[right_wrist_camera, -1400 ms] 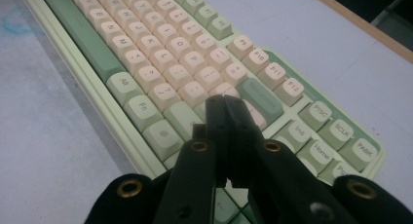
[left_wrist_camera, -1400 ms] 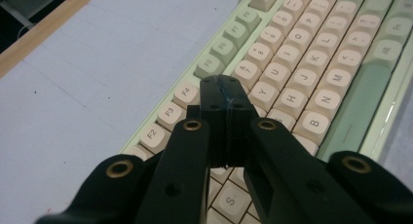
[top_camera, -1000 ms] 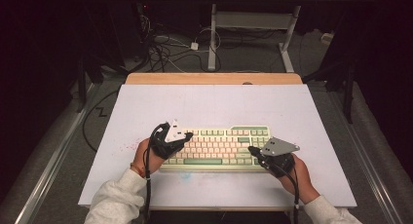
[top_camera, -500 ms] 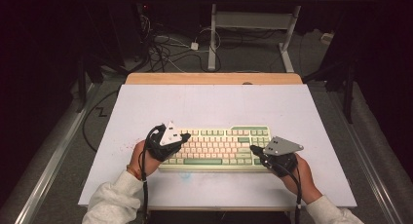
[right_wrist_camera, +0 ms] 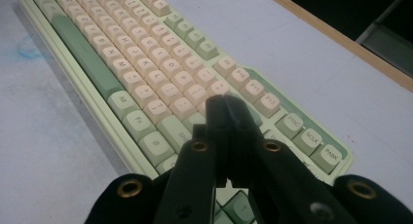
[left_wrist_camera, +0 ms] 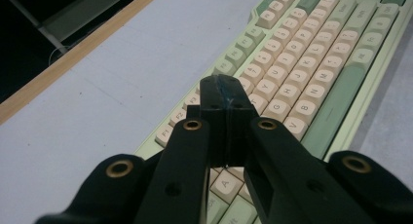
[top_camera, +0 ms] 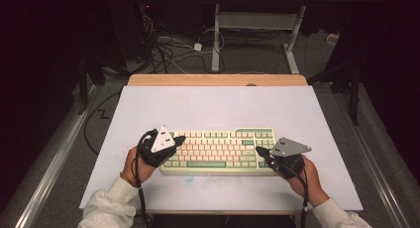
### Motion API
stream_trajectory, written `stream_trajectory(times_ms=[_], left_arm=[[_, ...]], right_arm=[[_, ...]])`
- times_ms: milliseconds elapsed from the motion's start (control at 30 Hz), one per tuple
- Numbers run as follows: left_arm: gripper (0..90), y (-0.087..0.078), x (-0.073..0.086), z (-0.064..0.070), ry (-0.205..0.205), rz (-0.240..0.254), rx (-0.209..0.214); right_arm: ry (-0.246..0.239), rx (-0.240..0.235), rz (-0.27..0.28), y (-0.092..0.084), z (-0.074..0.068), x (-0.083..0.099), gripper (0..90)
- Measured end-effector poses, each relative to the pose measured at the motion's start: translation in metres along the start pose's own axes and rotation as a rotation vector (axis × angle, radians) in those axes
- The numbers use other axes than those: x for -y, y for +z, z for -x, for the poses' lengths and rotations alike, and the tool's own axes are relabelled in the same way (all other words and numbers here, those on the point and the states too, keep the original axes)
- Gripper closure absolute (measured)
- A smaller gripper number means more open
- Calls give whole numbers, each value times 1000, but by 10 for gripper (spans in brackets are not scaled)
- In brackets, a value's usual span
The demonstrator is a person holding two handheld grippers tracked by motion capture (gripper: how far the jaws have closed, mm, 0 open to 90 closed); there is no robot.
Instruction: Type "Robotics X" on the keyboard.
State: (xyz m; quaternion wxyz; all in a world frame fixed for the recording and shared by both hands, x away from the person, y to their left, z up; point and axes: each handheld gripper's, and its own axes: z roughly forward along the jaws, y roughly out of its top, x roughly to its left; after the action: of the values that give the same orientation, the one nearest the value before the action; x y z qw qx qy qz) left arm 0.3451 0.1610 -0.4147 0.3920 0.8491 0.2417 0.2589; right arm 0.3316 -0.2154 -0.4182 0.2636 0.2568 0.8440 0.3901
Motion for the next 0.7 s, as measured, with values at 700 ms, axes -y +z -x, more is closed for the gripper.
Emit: stream_trajectory(times_ms=[700], left_arm=[[878,-24,32,0,-53,16,-15]], right_arm=[[1,-14,10,11,6,-12,900]])
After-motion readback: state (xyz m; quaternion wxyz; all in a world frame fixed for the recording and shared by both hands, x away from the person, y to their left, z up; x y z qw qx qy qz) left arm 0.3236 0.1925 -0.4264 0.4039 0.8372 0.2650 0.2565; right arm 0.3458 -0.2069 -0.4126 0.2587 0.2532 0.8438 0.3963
